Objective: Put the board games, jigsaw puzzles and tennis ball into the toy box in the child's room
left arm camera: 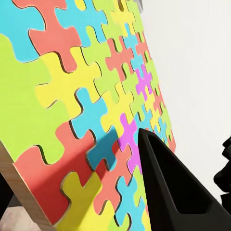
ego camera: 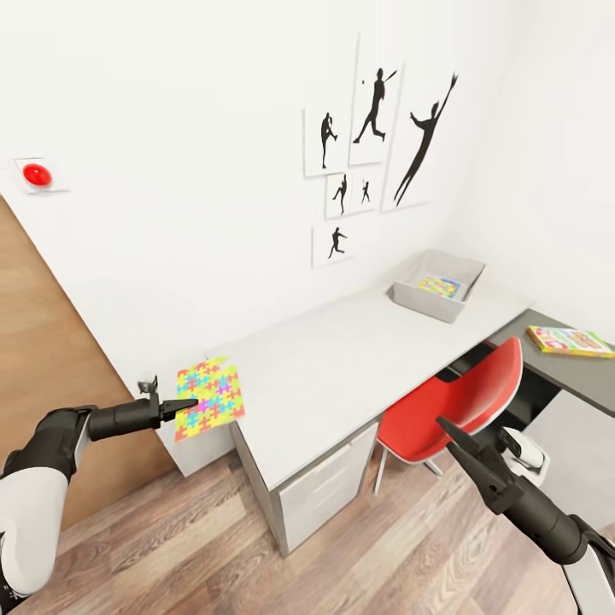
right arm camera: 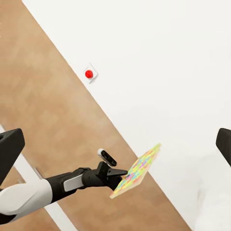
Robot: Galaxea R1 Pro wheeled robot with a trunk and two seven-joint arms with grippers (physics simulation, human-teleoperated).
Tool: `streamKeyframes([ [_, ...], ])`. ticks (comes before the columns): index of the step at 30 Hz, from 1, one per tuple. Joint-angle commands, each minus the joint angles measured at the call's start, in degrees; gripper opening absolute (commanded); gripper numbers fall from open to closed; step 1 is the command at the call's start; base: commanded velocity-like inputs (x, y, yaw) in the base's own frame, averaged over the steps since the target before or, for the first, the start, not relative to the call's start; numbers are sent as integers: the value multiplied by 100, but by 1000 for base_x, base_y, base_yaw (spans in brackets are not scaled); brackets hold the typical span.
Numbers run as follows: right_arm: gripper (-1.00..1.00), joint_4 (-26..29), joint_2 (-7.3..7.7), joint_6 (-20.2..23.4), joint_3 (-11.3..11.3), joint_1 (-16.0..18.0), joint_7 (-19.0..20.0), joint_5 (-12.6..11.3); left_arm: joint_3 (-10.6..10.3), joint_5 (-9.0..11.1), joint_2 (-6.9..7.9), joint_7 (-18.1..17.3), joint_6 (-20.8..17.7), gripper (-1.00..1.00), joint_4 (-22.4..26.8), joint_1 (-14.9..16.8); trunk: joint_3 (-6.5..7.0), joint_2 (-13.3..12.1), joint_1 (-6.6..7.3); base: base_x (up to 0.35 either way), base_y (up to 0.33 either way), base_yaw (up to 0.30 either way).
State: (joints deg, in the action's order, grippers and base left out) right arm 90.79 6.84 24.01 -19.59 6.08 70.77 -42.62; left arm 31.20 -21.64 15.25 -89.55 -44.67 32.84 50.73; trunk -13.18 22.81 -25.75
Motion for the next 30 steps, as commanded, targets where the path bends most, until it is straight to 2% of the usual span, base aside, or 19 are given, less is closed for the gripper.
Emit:
streamKeyframes([
  [1, 100, 0, 1, 58, -1, 4, 11, -27, 20, -60, -4, -46, -59, -100, 3, 7, -1, 11, -4, 0, 0, 0],
  [16, 100, -18, -1, 60, 0, 1, 14, -28, 12, -71, -44, -46, -60, -100, -2, 7, 142, 11, -4, 0, 0, 0],
  [22, 100, -33, -4, 60, 0, -64, 15, -34, -208, -61, -45, -46, -60, -100, -6, 7, 199, 11, -4, 0, 0, 0],
  [30, 100, -28, -30, 52, -1, -87, 8, -29, -259, -36, -24, -46, -60, -100, -6, 7, 276, 11, -4, 0, 0, 0],
])
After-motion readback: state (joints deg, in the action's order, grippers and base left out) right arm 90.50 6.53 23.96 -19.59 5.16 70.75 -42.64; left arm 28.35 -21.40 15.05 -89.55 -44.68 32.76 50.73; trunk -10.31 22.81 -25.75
